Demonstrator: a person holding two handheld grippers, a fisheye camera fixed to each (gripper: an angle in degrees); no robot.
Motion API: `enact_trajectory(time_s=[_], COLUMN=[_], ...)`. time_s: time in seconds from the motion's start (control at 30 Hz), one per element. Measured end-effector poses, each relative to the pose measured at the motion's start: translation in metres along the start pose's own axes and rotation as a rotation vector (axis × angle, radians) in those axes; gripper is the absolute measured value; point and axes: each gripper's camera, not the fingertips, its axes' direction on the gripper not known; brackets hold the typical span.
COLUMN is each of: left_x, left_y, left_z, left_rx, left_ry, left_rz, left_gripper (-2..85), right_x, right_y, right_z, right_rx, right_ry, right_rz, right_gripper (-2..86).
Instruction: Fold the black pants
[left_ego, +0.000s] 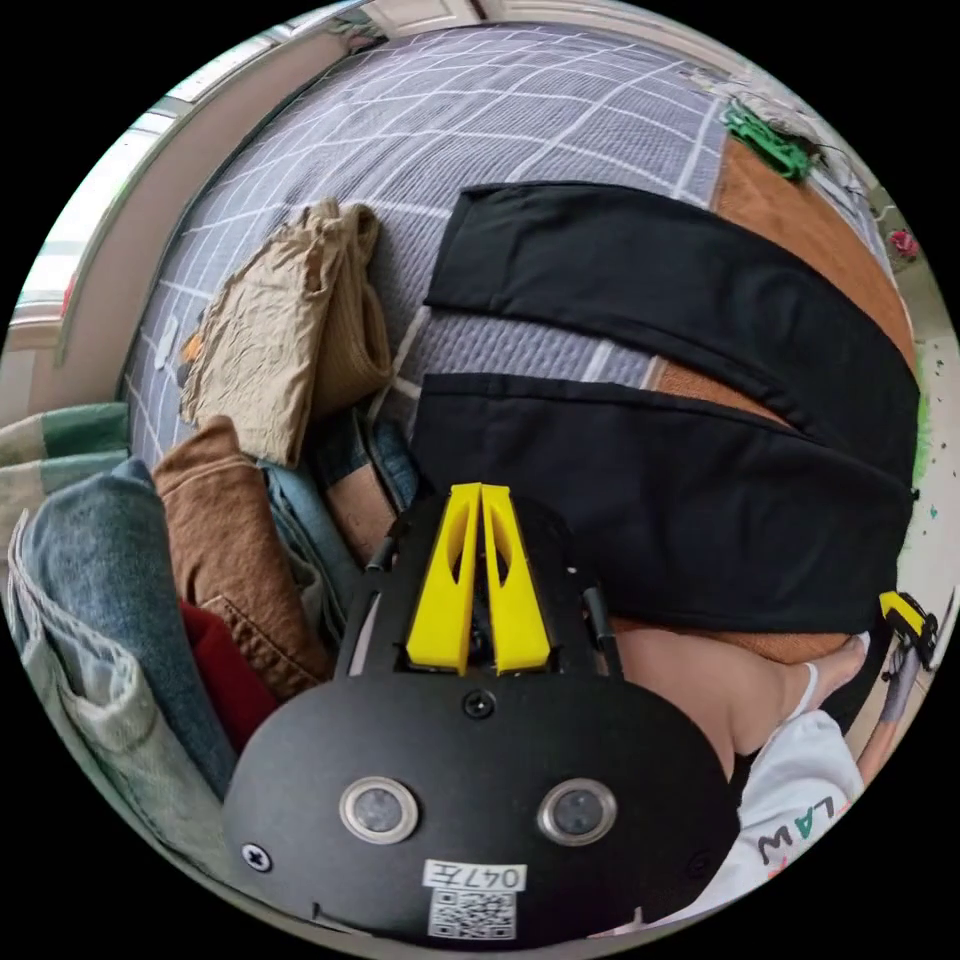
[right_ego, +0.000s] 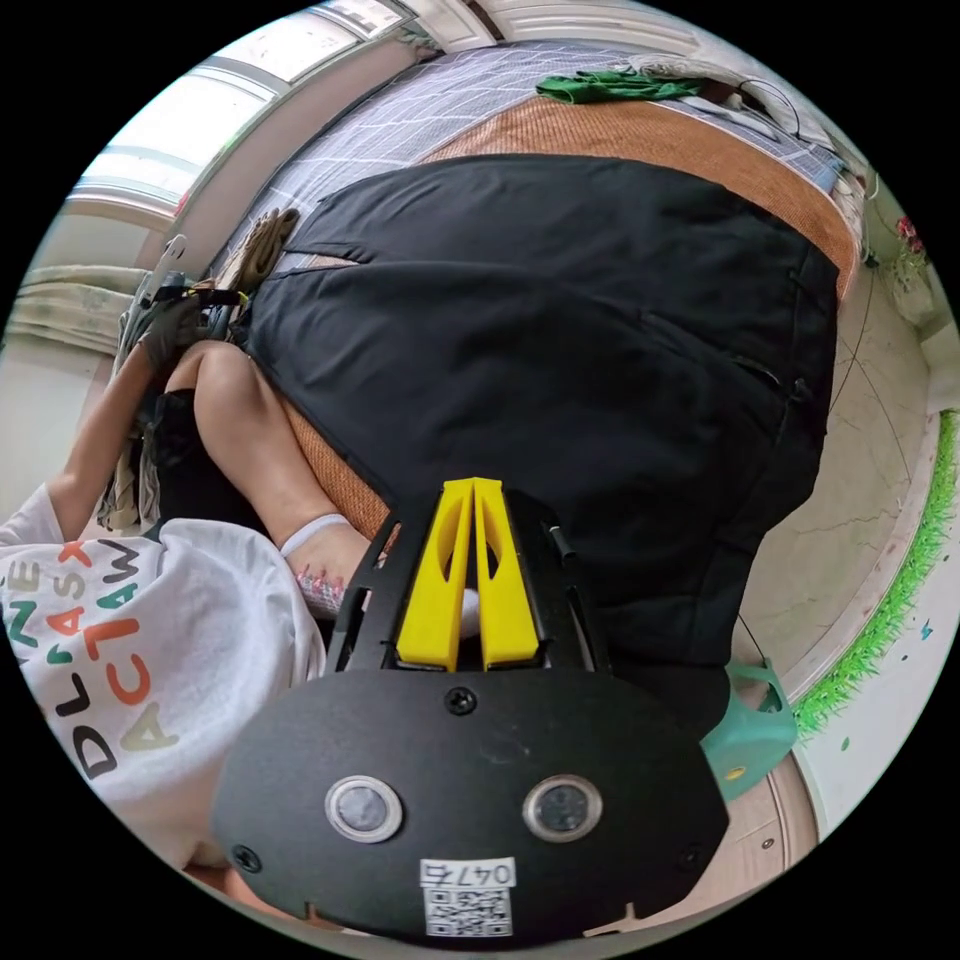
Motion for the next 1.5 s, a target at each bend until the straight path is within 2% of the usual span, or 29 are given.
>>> enact_trajectory(time_s=[0.17, 0.2, 0.33, 0.4, 0.47, 0.57, 0.63, 0.77, 0.9, 1.0, 1.07, 1.27, 1.5], left_x=[-0.017, -0.023, -0.037, -0.039, -0.034, -0.016, -0.006, 0.002, -0.027, -0.059, -0.076, -0.109, -0.104], left_y=[-0.006, -0.002, -0.003, 0.008, 0.026, 0.056, 0.064, 0.072, 0.075, 0.079, 0.085, 0.106, 0.110], left_z=[0.047, 0.045, 0.035, -0.001, -0.043, -0.089, -0.099, -0.115, -0.130, -0.130, -0.129, -0.137, -0.147], left_rx=[-0.160, -0.112, -0.155, -0.032, 0.124, 0.265, 0.259, 0.256, 0.289, 0.258, 0.246, 0.243, 0.226], left_ry=[0.023, 0.026, 0.012, -0.058, -0.105, -0.152, -0.168, -0.017, 0.138, 0.149, 0.158, 0.195, 0.246], left_rz=[-0.006, -0.005, -0.004, -0.004, 0.010, 0.114, 0.176, 0.238, 0.173, 0.117, 0.092, 0.040, 0.058], left_gripper=[-1.0, -1.0, -0.9, -0.9, -0.6, -0.8, -0.9, -1.0, -1.0, -1.0, -1.0, -1.0, -1.0], right_x=[0.012, 0.014, 0.023, 0.018, 0.006, 0.013, 0.024, 0.054, 0.079, 0.100, 0.106, 0.082, 0.077], right_y=[-0.007, -0.008, -0.004, 0.007, 0.039, 0.070, 0.076, 0.075, 0.087, 0.094, 0.091, 0.073, 0.040], right_z=[-0.020, -0.020, -0.034, -0.065, -0.122, -0.162, -0.171, -0.177, -0.190, -0.193, -0.181, -0.136, -0.105], right_rx=[-0.048, -0.061, -0.090, 0.042, 0.347, 0.535, 0.549, 0.451, 0.450, 0.398, 0.273, 0.001, -0.127], right_ry=[0.055, 0.065, 0.091, 0.122, 0.221, 0.372, 0.396, 0.349, 0.293, 0.177, 0.147, 0.297, 0.498], right_rz=[0.037, 0.041, 0.031, -0.010, -0.057, -0.002, -0.001, 0.050, 0.105, 0.033, -0.069, -0.326, -0.490], right_gripper=[-1.2, -1.2, -1.2, -1.2, -1.2, -1.2, -1.2, -1.2, -1.1, -0.3, 1.0, 3.9, 6.9])
